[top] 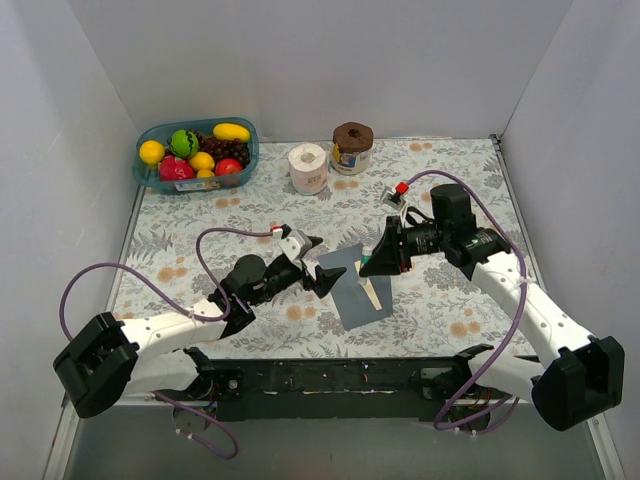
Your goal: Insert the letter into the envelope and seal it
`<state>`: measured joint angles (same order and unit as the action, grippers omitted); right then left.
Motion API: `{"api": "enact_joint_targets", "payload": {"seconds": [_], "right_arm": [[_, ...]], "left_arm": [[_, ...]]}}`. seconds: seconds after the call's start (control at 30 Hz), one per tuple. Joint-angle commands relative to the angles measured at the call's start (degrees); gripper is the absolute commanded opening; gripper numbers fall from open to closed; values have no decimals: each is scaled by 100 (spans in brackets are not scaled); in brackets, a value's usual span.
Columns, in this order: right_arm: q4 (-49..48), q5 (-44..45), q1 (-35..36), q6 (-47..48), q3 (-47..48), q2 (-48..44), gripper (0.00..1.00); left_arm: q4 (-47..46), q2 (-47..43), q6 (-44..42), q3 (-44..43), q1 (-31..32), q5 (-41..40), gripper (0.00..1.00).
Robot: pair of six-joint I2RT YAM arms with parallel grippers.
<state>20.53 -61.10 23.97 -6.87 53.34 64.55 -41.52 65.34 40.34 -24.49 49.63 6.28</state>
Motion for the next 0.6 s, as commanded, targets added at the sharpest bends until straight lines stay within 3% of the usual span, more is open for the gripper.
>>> {"api": "enact_joint_targets", "payload": {"seconds": [0.0,0.43,0.53,0.57], "right_arm": [[-585,-323,-15,-279,-96,-198,1],[-560,-464,126,-218,-210,-286,1],[-340,-508,205,36,-184,-277,1],[-235,-508,222,89,-166,-294,1]], "left_arm": [[319,-30,-96,-346,65,84,93],[522,-136,-166,-565,109,-171,93],[592,-241,-9,-662,109,-557,95],[653,-276,105,-723,100,-1115,96]]}}
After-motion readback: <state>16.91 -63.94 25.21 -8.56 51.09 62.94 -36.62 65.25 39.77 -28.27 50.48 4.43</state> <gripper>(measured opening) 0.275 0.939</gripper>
